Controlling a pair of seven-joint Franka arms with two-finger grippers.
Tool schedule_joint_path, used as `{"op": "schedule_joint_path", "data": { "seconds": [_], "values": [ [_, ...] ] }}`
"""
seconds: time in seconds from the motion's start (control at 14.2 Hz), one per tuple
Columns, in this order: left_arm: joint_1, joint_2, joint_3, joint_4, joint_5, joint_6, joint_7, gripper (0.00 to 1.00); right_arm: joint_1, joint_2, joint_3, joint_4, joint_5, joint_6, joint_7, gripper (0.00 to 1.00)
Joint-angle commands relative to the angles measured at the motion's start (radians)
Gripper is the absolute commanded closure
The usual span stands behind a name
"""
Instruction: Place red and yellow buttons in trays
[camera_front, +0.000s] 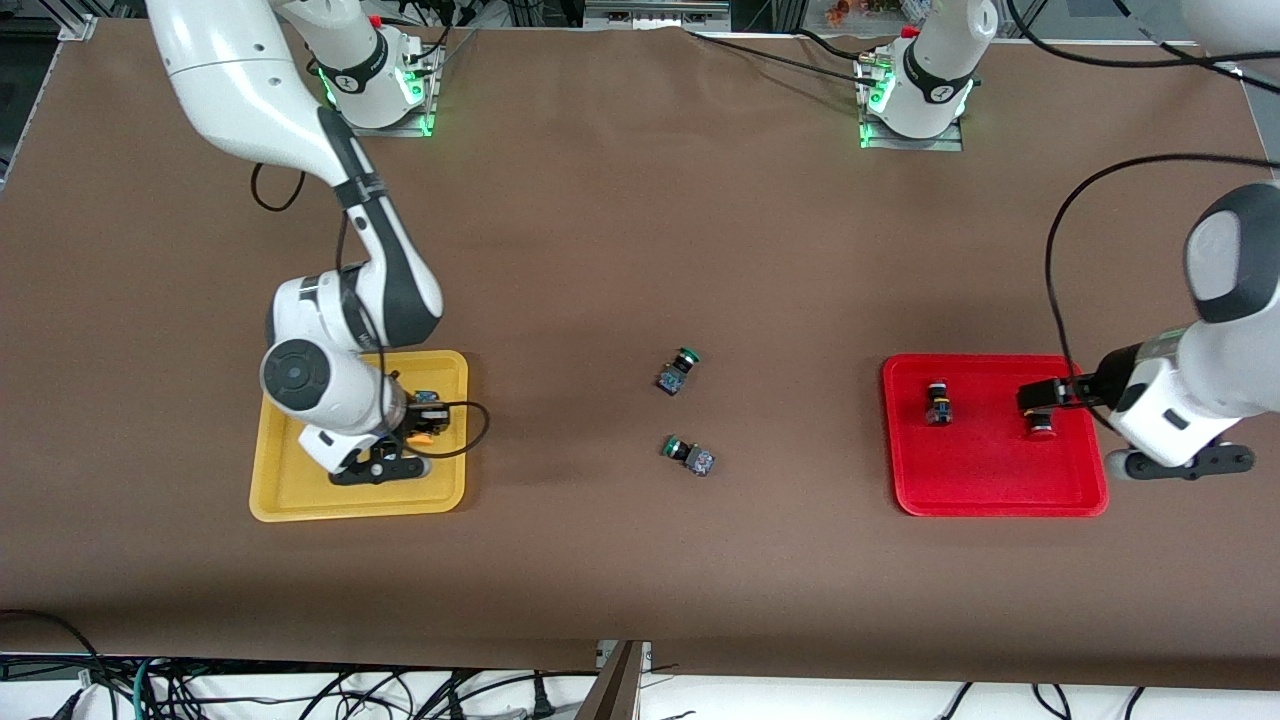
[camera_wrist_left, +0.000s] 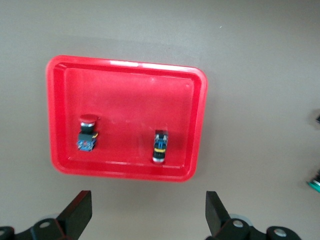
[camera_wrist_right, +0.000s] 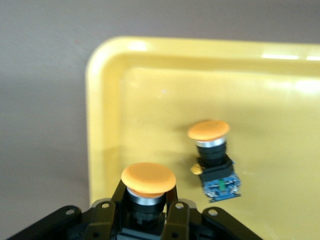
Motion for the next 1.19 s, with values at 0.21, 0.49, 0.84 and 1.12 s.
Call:
{"op": "schedule_joint_path", "data": {
  "seconds": [0.21, 0.49, 0.84, 1.12],
  "values": [
    [-0.023, -0.197, 0.014, -0.015, -0.001, -0.2, -0.002, 0.0, -0.011, 0.002, 0.01, -0.036, 0.115, 0.017, -0.016, 0.76],
    [-0.073, -0.367, 0.038, -0.24, -0.014, -0.18, -0.011, 0.0, -0.011, -0.01, 0.009, -0.023, 0.113, 0.017, -0.004, 0.0],
    [-0.132, -0.435, 0.149, -0.36, -0.097, -0.07, 0.008, 0.0, -0.011, -0.077, -0.039, -0.009, 0.098, 0.011, -0.01, 0.0],
    [-0.127, -0.39, 0.143, -0.318, -0.096, -0.074, 0.003, 0.0, -0.004, -0.315, -0.063, -0.023, 0.084, -0.246, 0.016, 0.0]
  ]
}}
